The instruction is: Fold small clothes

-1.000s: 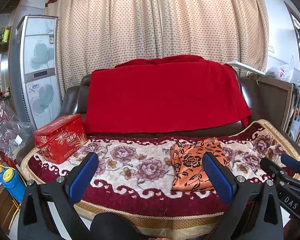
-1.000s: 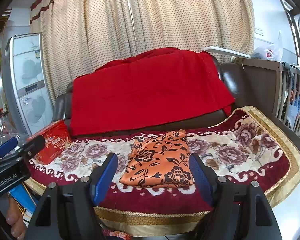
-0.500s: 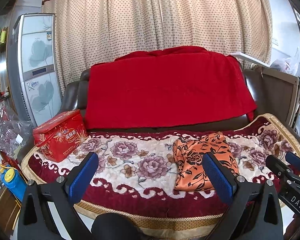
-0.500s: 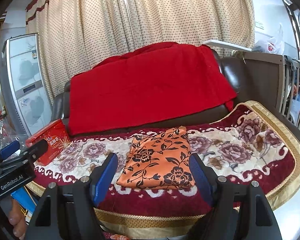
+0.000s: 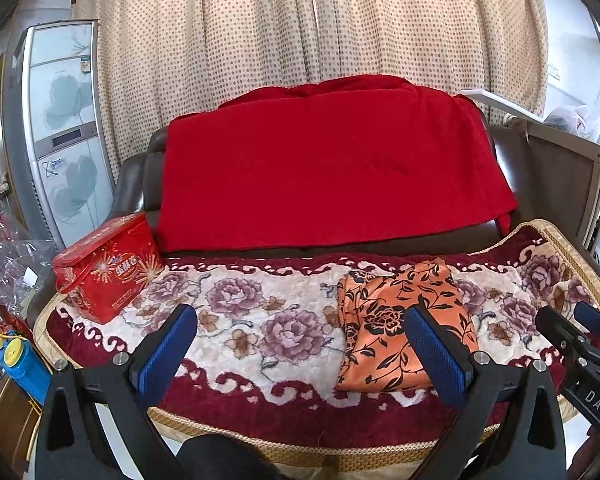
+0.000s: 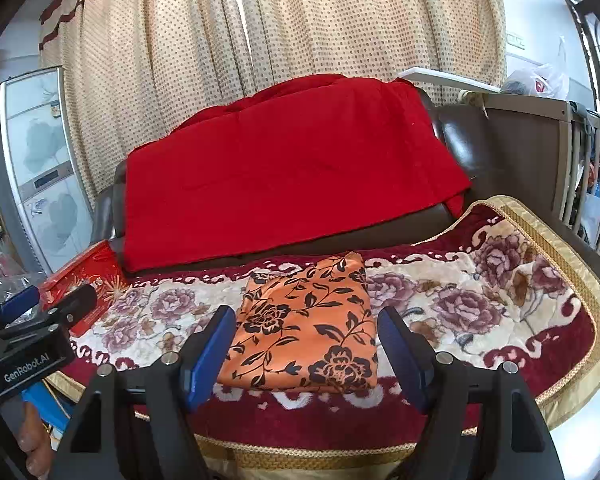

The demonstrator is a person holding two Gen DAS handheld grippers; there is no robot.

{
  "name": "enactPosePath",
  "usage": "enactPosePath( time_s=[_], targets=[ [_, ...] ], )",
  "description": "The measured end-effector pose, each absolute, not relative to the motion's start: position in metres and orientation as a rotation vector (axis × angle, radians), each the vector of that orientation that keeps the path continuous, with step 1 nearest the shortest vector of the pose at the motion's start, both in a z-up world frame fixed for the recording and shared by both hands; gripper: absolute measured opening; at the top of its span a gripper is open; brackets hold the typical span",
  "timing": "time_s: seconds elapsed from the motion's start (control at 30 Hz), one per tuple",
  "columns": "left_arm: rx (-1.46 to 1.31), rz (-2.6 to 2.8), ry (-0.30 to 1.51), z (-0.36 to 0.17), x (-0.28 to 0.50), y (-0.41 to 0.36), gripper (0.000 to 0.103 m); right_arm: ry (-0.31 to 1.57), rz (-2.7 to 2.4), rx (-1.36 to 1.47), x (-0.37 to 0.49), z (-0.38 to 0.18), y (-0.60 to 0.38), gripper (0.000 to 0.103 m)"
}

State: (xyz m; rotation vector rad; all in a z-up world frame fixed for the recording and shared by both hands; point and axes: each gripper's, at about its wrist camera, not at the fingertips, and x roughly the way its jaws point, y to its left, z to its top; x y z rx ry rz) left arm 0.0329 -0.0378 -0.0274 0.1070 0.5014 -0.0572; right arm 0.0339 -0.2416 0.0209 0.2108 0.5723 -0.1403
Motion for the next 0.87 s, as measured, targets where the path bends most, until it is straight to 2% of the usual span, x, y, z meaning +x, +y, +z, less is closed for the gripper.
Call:
enactPosePath(
  time_s=[0.87],
  targets=[
    [0.08, -0.059, 0.563, -0.054, 0.098, -0.043, 0.103, 0.637, -0.153, 0.188, 0.092, -0.006, -0.251, 0.077]
  ],
)
